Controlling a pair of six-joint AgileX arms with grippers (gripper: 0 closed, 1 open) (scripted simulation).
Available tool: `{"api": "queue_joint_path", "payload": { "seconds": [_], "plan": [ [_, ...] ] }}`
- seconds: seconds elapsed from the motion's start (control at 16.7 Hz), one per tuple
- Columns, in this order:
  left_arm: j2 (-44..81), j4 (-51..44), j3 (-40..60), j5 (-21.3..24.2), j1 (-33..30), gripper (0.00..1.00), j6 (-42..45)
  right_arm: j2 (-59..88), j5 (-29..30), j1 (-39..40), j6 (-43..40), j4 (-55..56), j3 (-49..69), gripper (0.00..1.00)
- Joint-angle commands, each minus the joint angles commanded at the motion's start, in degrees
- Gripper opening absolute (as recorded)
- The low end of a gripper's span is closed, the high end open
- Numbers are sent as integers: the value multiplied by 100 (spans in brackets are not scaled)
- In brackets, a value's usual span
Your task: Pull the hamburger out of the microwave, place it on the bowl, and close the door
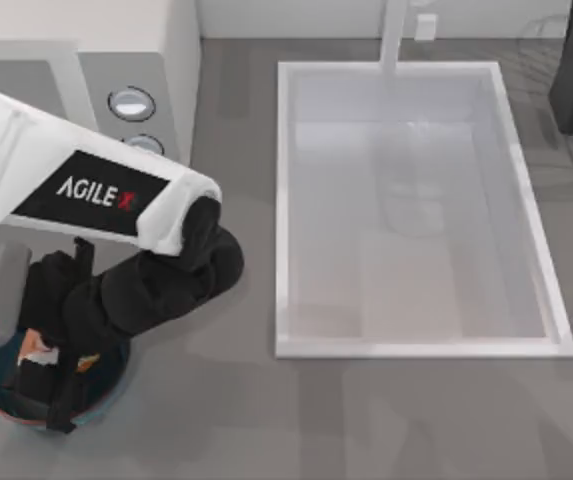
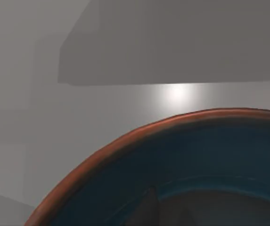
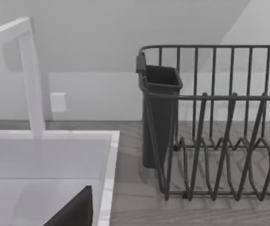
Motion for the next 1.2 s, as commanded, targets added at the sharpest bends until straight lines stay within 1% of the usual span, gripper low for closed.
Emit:
{"api": "queue_joint_path", "payload": {
  "seconds": [0.42,0.48,0.54,0.72,0.84,0.96,1.08,1.2],
  "plan": [
    [0,0,0,0,0,100,0,0,0,0,0,0,0,100],
    [-216,-184,74,92,-78,100,73,0,0,0,0,0,0,100],
    [-216,-184,74,92,-78,100,73,0,0,0,0,0,0,100],
    [-549,144,-250,202,122,100,428,0,0,0,0,0,0,100],
    [-1060,636,-705,365,390,100,968,0,0,0,0,0,0,100],
    [-1801,1293,-1288,592,726,100,1748,0,0,0,0,0,0,100],
    [-2757,2048,-1949,872,1100,100,2762,0,0,0,0,0,0,100],
    [-3868,2841,-2645,1195,1486,100,4004,0,0,0,0,0,0,100]
  ]
}}
